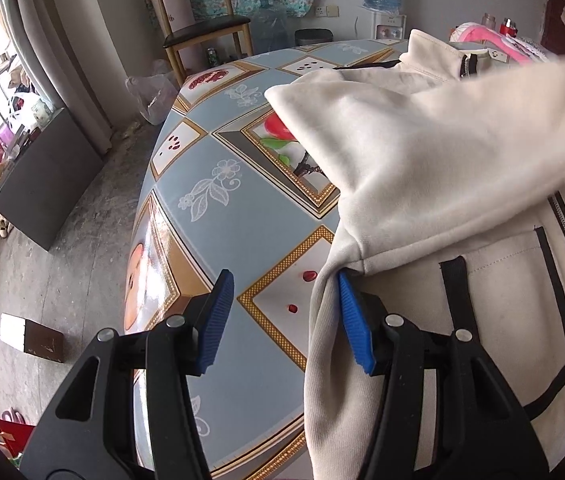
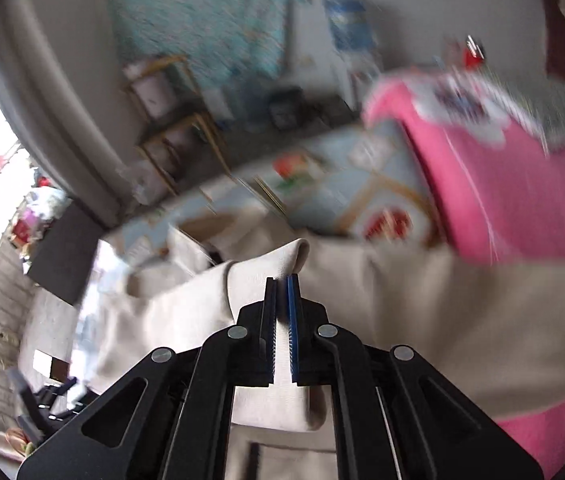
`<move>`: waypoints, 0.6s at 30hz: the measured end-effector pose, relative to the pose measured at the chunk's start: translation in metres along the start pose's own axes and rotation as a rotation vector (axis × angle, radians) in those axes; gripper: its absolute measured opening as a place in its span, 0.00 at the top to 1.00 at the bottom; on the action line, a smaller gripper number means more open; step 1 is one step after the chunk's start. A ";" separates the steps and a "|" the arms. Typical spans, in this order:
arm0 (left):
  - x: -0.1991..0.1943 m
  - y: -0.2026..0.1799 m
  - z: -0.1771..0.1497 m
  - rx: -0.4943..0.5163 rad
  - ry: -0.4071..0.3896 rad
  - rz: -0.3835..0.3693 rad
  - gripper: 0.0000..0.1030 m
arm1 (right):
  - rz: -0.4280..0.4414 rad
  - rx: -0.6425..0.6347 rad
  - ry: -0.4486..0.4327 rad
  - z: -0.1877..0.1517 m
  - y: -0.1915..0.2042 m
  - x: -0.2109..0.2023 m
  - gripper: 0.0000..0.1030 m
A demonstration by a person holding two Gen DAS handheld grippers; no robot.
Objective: Fold large clothes
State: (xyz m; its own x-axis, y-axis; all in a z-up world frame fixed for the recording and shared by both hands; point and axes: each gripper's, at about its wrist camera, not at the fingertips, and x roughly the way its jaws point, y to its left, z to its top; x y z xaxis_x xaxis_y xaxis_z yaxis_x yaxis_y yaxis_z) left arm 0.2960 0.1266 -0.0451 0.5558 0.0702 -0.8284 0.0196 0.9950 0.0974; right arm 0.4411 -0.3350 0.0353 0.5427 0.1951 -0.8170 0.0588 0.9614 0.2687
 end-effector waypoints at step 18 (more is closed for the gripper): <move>-0.061 0.049 0.041 -0.105 -0.108 -0.205 0.47 | -0.047 -0.009 0.032 -0.028 -0.028 0.014 0.58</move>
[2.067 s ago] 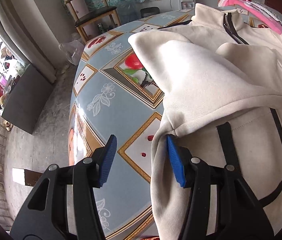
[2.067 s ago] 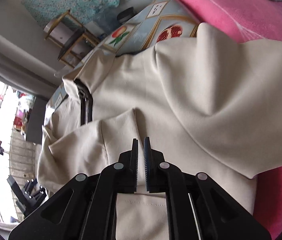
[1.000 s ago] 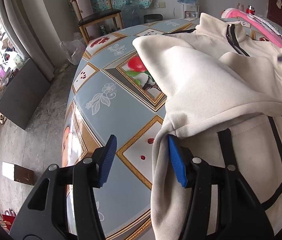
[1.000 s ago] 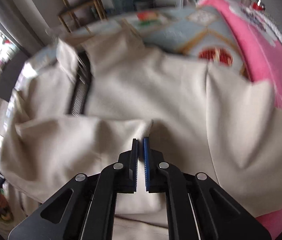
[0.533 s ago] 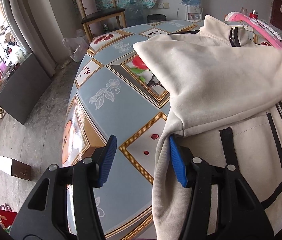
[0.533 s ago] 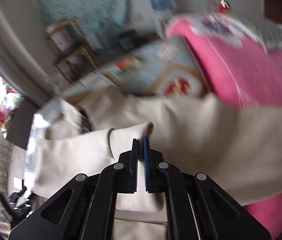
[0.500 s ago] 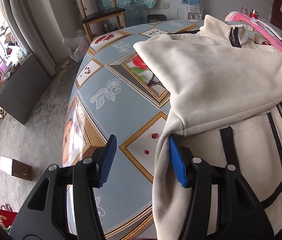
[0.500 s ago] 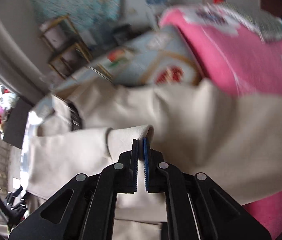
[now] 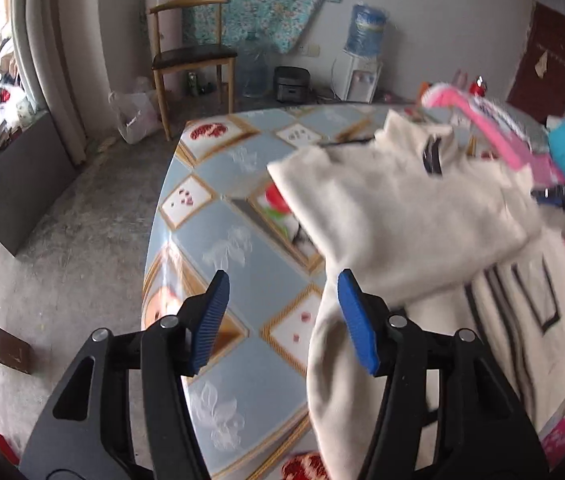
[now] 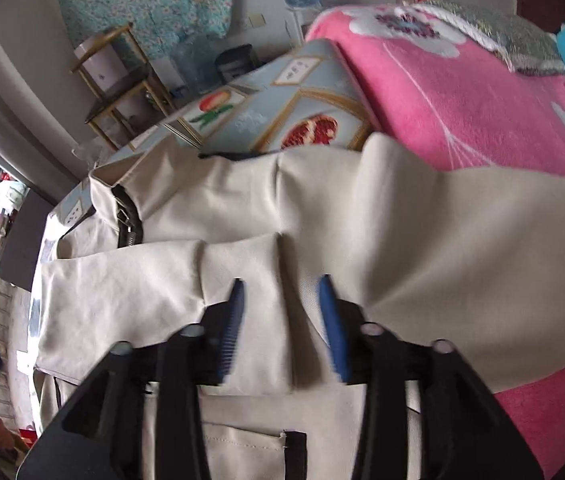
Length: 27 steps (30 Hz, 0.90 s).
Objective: Fold large clothes
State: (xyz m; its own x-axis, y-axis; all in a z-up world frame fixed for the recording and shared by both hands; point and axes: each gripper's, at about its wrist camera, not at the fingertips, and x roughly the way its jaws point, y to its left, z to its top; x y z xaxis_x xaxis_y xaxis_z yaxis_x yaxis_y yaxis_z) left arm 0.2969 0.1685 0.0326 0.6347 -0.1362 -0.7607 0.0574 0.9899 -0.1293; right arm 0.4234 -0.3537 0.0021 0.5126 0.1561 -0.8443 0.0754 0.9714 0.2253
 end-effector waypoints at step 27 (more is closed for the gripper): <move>0.164 0.033 0.111 -0.256 0.207 -0.198 0.78 | 0.058 -0.016 0.050 -0.005 -0.001 0.028 0.58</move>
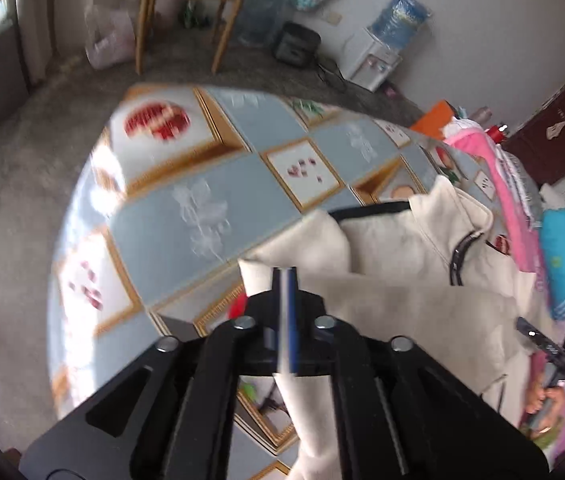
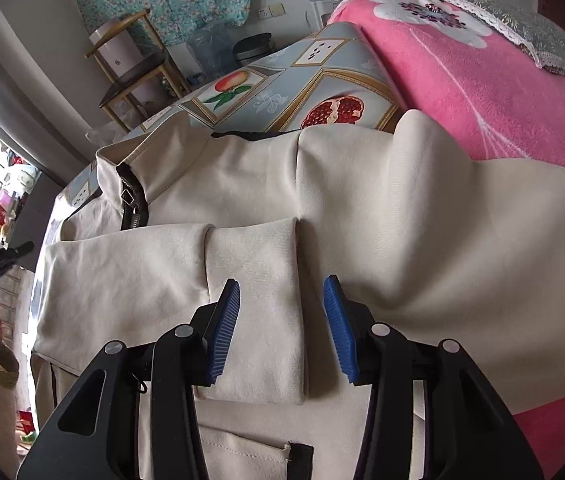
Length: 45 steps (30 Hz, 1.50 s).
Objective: Fold large clothes
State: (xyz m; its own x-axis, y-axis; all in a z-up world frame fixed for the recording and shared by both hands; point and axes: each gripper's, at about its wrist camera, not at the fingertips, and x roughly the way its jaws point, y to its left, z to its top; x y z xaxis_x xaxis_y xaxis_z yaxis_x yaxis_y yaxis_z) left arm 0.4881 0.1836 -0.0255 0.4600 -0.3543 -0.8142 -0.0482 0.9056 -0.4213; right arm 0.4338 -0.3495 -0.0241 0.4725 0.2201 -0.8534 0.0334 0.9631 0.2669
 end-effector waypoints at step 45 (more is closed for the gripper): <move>-0.032 -0.014 -0.021 0.098 -0.168 0.206 0.73 | -0.262 -0.240 -0.081 0.008 0.044 -0.003 0.64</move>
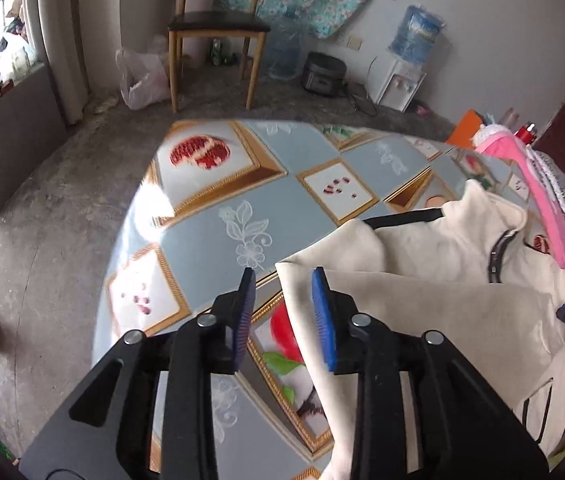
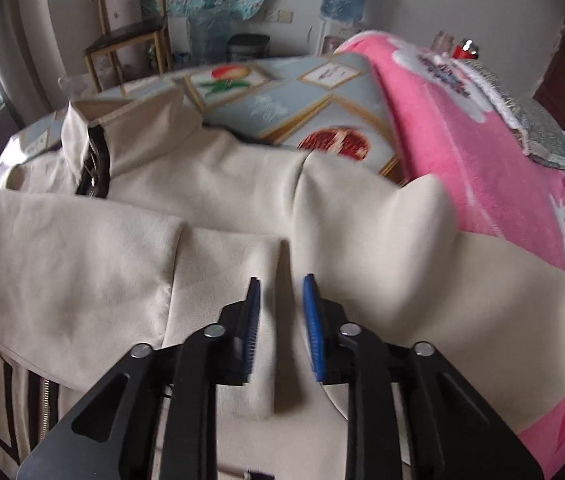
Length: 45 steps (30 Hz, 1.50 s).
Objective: Fold large clothes
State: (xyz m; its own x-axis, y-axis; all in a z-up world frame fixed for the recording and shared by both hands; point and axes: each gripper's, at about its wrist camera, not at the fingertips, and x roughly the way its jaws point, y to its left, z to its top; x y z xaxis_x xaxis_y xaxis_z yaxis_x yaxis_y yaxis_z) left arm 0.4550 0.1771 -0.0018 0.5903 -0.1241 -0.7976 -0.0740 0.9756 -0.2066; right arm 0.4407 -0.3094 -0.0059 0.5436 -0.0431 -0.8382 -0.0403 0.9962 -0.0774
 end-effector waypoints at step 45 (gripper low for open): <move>0.036 -0.164 -0.103 0.393 0.185 -0.015 0.08 | -0.024 1.247 -0.062 -0.185 -0.445 -0.059 0.32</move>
State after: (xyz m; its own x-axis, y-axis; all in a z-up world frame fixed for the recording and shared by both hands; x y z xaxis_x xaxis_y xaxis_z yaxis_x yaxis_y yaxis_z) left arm 0.4057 -0.0054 -0.0546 0.4323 -0.1340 -0.8917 0.2658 0.9639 -0.0160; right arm 0.2712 -0.7641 -0.0221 0.5736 -0.0924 -0.8139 0.7731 0.3895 0.5006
